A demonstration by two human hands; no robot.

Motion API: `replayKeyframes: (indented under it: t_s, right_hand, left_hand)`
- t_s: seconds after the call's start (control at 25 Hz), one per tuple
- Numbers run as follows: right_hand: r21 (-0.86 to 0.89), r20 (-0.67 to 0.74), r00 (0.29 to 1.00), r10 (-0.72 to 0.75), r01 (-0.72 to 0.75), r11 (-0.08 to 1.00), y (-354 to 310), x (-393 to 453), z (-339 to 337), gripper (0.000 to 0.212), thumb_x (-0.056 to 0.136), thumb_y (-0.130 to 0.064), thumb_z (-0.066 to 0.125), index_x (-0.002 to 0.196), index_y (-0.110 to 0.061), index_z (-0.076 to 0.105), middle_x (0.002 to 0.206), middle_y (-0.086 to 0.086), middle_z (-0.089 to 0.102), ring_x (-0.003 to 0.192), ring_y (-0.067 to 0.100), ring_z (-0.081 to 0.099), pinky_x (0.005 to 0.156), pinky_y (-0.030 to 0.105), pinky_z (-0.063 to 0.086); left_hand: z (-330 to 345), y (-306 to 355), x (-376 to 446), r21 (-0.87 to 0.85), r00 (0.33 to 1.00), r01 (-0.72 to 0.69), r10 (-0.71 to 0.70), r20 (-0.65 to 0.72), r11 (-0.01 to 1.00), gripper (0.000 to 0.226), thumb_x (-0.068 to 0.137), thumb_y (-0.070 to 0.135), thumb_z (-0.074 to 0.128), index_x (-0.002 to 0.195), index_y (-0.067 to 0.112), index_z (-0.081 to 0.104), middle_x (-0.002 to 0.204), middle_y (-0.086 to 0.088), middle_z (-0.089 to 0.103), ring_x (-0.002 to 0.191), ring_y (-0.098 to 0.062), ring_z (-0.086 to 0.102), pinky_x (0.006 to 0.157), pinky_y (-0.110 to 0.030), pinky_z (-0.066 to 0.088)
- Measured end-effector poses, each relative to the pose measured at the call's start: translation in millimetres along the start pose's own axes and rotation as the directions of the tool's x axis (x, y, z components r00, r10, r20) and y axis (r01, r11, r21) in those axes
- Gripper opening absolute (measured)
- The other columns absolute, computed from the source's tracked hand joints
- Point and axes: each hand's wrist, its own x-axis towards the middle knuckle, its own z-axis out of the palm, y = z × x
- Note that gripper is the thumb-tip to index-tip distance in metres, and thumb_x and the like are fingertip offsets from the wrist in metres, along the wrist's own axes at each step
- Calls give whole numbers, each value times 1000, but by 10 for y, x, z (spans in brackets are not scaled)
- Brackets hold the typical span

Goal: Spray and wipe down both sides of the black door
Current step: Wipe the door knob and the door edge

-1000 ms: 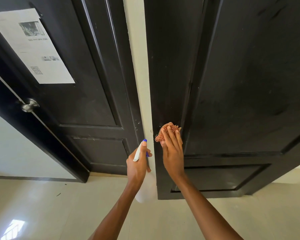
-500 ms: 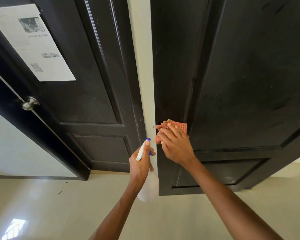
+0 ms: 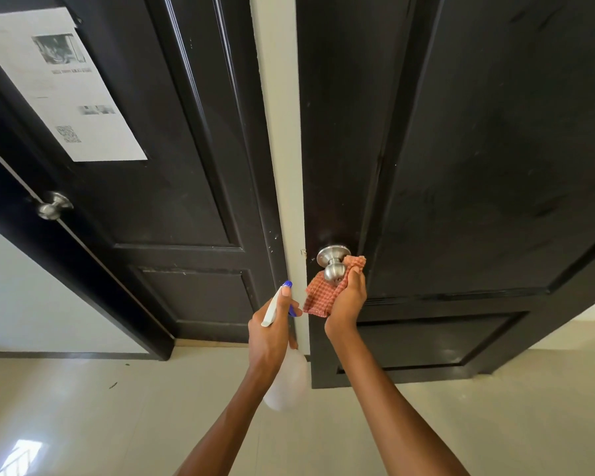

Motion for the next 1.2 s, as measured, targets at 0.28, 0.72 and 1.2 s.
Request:
replayKeyframes:
  t_s: [0.28,0.72,1.2]
  right_hand:
    - [-486,857,329,-398,774,-406,89,355,-120,33,100,-32,58,124,-15,73,134,4,68,136,31,54,122,50,31]
    - [-608,237,791,-565,574,548,92,164,-115,37,106,-30,55,139,-13,58,145,5,53,123,14,57,95,21,55]
    - [-447,891,310,-332,725,-524,75,443,-201,42,104,-36,52,135,-11,66,143,8,63,142,34,48,122,52,33]
  left_hand:
    - [-16,31,27,18,999,29,-29,14,999,58,84,69,41,86,20,71,90,-1,71,76,-23,66,69,-34,59]
    - [-54,69,38,6,999,-17,17,30,1000,54,87,67,43,82,21,72,88,2,73,75,-25,69,59,-29,56]
    - [24,120,88,26,998,11,-12,62,1000,48,93,62,43,86,22,69,85,1,68,67,-19,64,52,-18,54]
